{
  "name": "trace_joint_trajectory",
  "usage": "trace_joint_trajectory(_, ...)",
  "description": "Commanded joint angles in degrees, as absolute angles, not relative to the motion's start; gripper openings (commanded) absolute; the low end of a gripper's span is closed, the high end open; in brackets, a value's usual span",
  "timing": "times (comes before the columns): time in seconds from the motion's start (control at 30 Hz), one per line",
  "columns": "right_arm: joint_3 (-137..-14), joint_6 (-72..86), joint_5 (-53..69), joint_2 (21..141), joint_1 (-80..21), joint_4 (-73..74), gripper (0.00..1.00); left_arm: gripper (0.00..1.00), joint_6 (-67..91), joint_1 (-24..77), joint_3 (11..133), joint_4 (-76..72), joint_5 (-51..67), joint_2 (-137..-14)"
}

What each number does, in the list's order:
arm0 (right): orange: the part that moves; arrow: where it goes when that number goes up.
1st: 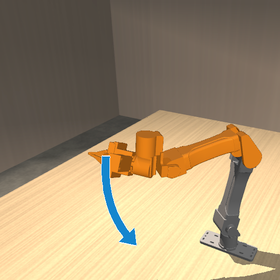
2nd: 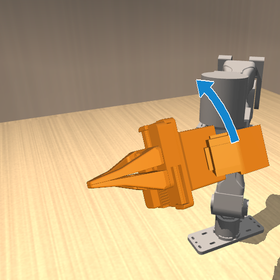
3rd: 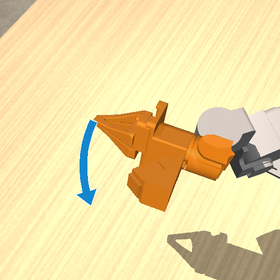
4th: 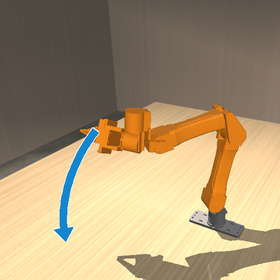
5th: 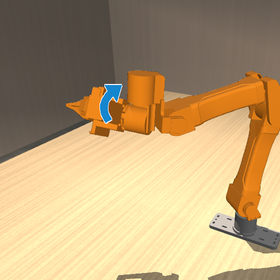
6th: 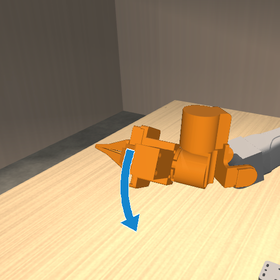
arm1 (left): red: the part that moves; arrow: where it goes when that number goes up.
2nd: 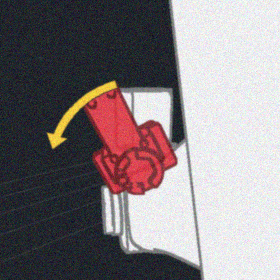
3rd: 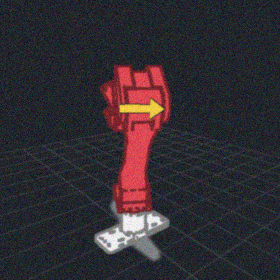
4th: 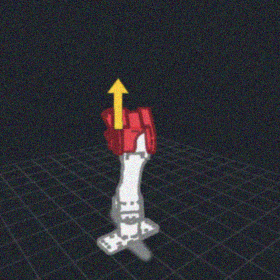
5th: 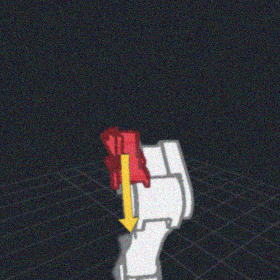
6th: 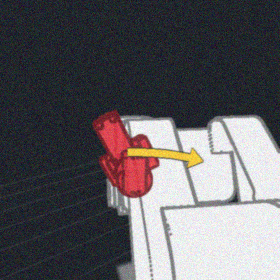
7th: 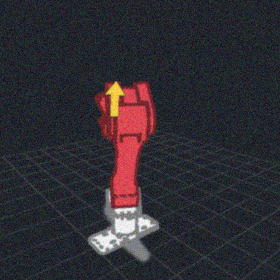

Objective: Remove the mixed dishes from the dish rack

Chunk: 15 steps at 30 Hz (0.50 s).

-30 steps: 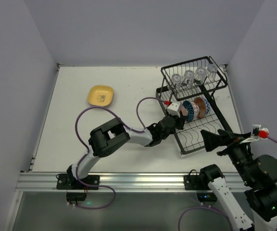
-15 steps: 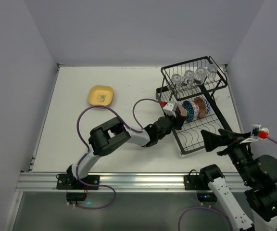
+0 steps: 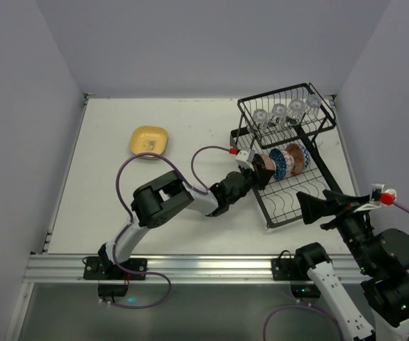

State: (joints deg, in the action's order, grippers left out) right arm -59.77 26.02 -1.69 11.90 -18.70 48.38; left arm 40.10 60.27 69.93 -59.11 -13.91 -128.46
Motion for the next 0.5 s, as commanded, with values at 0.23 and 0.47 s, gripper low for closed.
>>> trace_joint_trajectory(0.23,-60.5,24.0,-0.8,12.0,-18.5,46.0,0.99,0.0,42.6,59.3,69.5,-72.6,-11.3,-128.8)
trace_joint_trajectory(0.47,-60.3,23.9,-0.8,12.0,-18.5,46.0,0.99,0.0,44.1,59.0,70.7,-74.0,-9.2,-129.4)
